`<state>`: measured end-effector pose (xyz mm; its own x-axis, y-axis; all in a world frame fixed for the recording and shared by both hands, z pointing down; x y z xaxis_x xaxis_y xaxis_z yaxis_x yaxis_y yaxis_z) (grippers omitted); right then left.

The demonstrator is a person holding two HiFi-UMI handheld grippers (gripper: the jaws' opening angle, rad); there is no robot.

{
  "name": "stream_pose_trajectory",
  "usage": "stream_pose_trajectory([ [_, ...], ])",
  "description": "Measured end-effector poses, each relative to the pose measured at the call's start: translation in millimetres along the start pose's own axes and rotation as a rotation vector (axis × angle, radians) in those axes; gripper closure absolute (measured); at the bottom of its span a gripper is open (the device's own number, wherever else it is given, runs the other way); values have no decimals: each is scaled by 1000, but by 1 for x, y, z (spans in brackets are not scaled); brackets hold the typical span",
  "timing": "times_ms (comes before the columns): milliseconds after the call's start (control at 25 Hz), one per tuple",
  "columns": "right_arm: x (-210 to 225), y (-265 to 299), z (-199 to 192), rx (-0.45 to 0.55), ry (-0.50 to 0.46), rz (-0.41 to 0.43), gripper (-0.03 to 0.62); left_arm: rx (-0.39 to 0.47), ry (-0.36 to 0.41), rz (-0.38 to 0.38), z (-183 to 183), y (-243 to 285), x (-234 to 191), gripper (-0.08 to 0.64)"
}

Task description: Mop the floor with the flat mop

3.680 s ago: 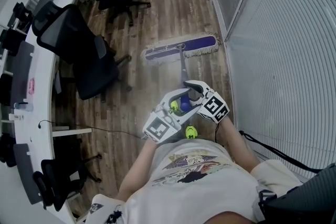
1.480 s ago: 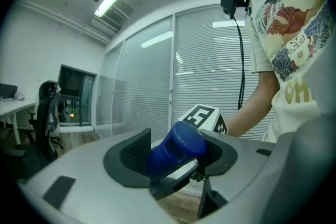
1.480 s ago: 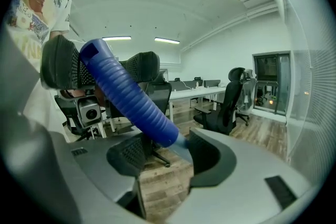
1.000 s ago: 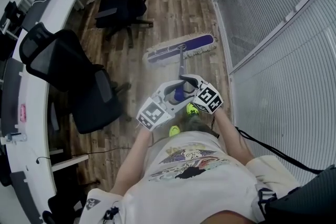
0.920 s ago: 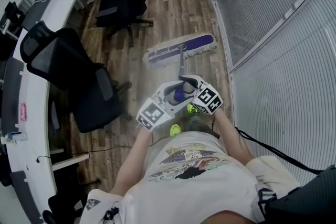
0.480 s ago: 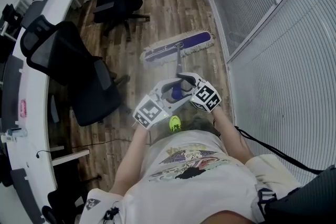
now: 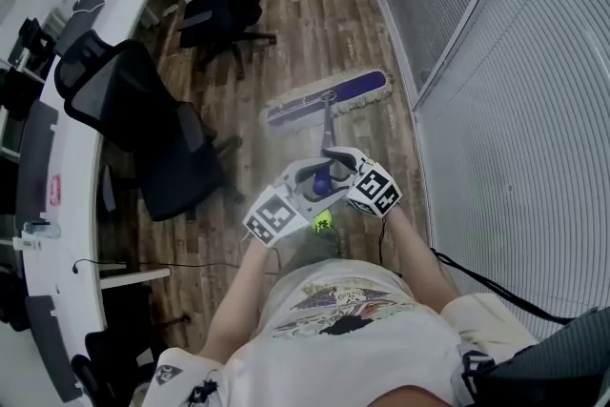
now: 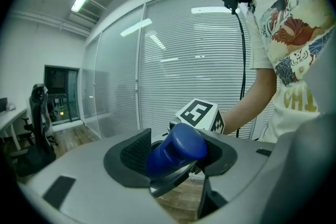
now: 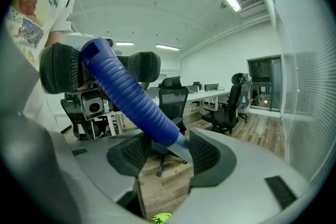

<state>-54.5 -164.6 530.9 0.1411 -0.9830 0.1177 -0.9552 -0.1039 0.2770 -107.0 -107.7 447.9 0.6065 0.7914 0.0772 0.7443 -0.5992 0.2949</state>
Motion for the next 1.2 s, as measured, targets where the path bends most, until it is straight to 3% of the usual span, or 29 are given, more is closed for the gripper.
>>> stream_pose_trajectory([
  [280,-92,-59,-49,35,-5,2,382,-12,23,18,-14,-14,120,341],
  [520,-166,-82,-70,41,-2,23,382,-46,25,21,-22,-46,195,341],
  [1200,-305,-120,-93,48,11,12,382,-72,60,-27,-28,-117,319,341],
])
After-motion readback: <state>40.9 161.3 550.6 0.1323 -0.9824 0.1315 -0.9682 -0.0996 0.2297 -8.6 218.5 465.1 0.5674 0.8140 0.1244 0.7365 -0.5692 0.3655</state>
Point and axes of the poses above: the fingertips, and each gripper's own axes: y forward along the fingers, x to its right, z out of its top, the point moved 7 cm from there along -y, backward along the fingers, and after that the axes turned 10 degrees about z, right-handed, at the moved point
